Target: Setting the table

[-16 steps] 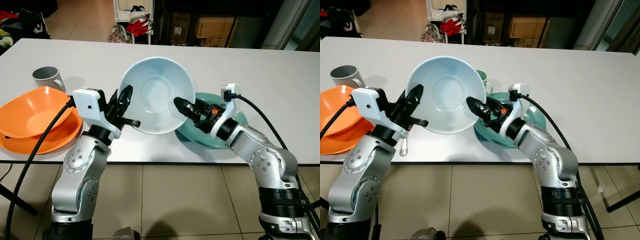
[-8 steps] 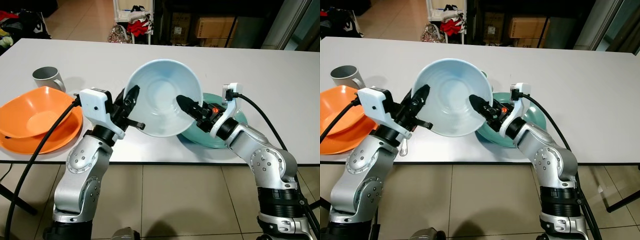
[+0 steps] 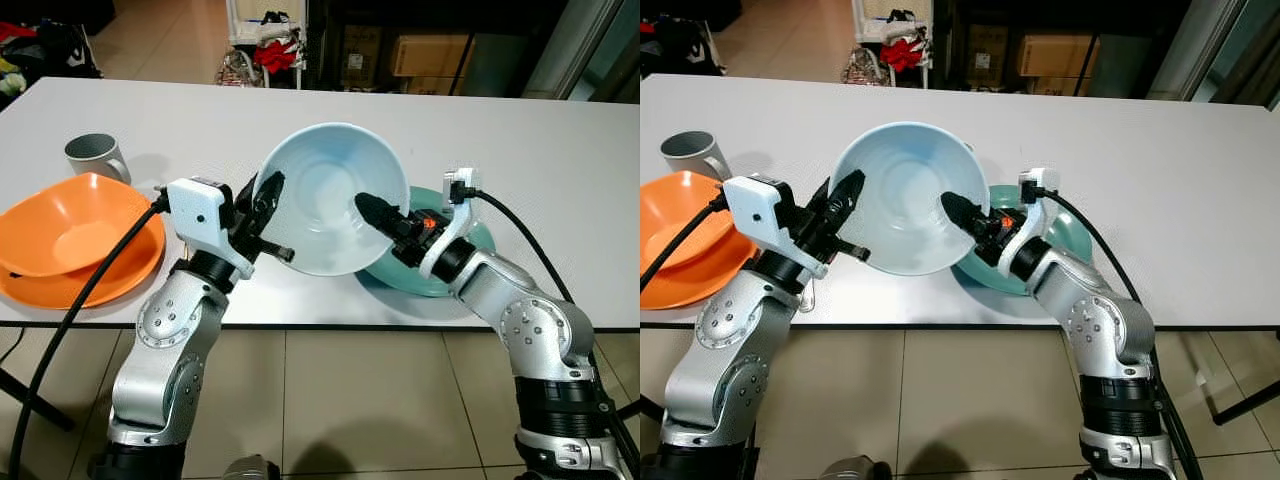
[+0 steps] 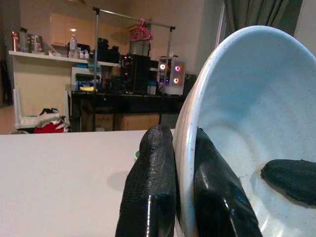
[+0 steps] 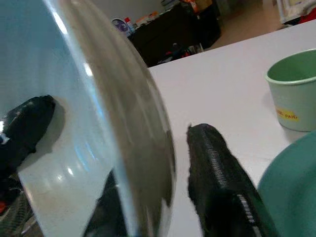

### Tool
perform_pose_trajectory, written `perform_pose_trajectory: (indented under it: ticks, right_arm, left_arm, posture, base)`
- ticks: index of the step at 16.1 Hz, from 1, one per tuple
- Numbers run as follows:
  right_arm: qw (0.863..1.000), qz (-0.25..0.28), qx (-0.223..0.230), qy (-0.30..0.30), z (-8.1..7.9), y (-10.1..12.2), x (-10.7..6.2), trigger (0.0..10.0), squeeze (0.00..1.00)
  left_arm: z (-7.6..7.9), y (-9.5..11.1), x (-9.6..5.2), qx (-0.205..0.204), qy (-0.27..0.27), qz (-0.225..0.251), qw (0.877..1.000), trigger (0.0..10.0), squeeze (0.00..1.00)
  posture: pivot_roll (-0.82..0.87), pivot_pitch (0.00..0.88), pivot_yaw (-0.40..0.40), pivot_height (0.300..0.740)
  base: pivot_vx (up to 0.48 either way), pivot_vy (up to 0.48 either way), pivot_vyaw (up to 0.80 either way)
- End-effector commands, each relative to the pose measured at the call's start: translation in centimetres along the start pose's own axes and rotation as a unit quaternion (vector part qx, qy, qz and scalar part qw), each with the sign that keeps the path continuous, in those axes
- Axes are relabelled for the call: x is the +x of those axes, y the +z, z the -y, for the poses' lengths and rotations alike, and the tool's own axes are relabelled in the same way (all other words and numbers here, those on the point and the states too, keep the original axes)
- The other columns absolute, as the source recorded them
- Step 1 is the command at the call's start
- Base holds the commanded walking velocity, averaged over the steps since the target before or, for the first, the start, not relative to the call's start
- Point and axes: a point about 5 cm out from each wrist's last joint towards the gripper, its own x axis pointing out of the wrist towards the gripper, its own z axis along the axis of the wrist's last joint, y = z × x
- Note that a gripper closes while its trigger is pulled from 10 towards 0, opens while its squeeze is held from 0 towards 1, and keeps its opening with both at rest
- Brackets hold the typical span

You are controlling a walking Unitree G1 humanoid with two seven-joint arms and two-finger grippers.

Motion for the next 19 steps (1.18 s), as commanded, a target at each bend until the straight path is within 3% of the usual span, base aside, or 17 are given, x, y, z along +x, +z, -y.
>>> perform_pose_trajectory:
  ticks: [1, 5, 7, 8, 9, 10, 11, 13, 14, 19]
  right_arm:
    - [1.0, 0.002, -0.005, -0.018, 0.5, 0.2, -0.5, 0.0, 0.0]
    - [1.0, 0.002, -0.003, -0.022, 0.6, 0.4, -0.4, 0.0, 0.0]
    - [1.0, 0.001, -0.002, -0.028, 0.7, 0.4, -0.5, 0.0, 0.0]
    - [1.0, 0.0, -0.002, -0.029, 0.7, 0.4, -0.5, 0.0, 0.0]
    - [0.999, 0.002, -0.004, -0.032, 0.9, 0.5, -0.5, 0.0, 0.0]
    - [0.999, 0.004, -0.004, -0.034, 1.0, 0.6, -0.6, 0.0, 0.0]
    - [0.999, 0.005, -0.004, -0.034, 1.0, 0.6, -0.6, 0.0, 0.0]
    - [0.999, 0.006, -0.004, -0.036, 1.0, 0.6, -0.6, 0.0, 0.0]
    - [0.999, 0.008, -0.003, -0.039, 1.0, 0.7, -0.5, 0.0, 0.0]
    - [0.995, 0.031, -0.002, -0.096, 2.1, 1.7, -0.1, 0.0, 0.0]
  left_arm:
    - [0.1, 1.2, 0.3, 0.01, -0.007, 0.034, 0.999, 0.0, 0.0]
    - [0.3, 1.2, 0.4, 0.013, -0.016, 0.033, 0.999, 0.0, 0.0]
    - [0.4, 1.1, 0.4, 0.014, -0.02, 0.03, 0.999, 2.3, 0.0]
    - [0.4, 1.1, 0.4, 0.015, -0.02, 0.03, 0.999, 2.3, 0.0]
    - [0.5, 1.1, 0.5, 0.017, -0.022, 0.03, 0.999, 6.9, 0.0]
    - [0.5, 1.0, 0.5, 0.019, -0.024, 0.03, 0.999, 8.7, 0.0]
    - [0.6, 1.0, 0.6, 0.021, -0.026, 0.03, 0.999, 9.9, 0.0]
    - [0.7, 1.0, 0.7, 0.015, -0.033, 0.028, 0.999, 10.0, 0.0]
    - [0.8, 0.9, 0.7, 0.0, -0.039, 0.028, 0.999, 10.0, 1.0]
    - [1.5, 1.1, 0.7, -0.003, -0.059, 0.029, 0.998, 10.0, 1.0]
  posture:
    - [0.07, 0.0, 0.01, 0.74]
    - [0.07, 0.0, 0.013, 0.74]
    - [0.07, 0.0, 0.015, 0.74]
    - [0.07, 0.0, 0.015, 0.74]
    - [0.07, 0.0, 0.018, 0.74]
    - [0.07, 0.0, 0.019, 0.74]
    - [0.06, 0.0, 0.019, 0.74]
    - [0.06, 0.0, 0.019, 0.74]
    - [0.06, 0.0, 0.019, 0.74]
    - [0.07, 0.0, 0.018, 0.74]
  base:
    - [0.0, 0.0, 0.0]
    - [0.0, 0.0, 0.0]
    - [0.0, 0.0, 0.0]
    - [0.0, 0.0, 0.0]
    - [0.0, 0.0, 0.0]
    - [0.0, 0.0, 0.0]
    - [0.0, 0.0, 0.0]
    - [0.0, 0.0, 0.0]
    - [0.0, 0.0, 0.0]
    - [0.0, 0.0, 0.0]
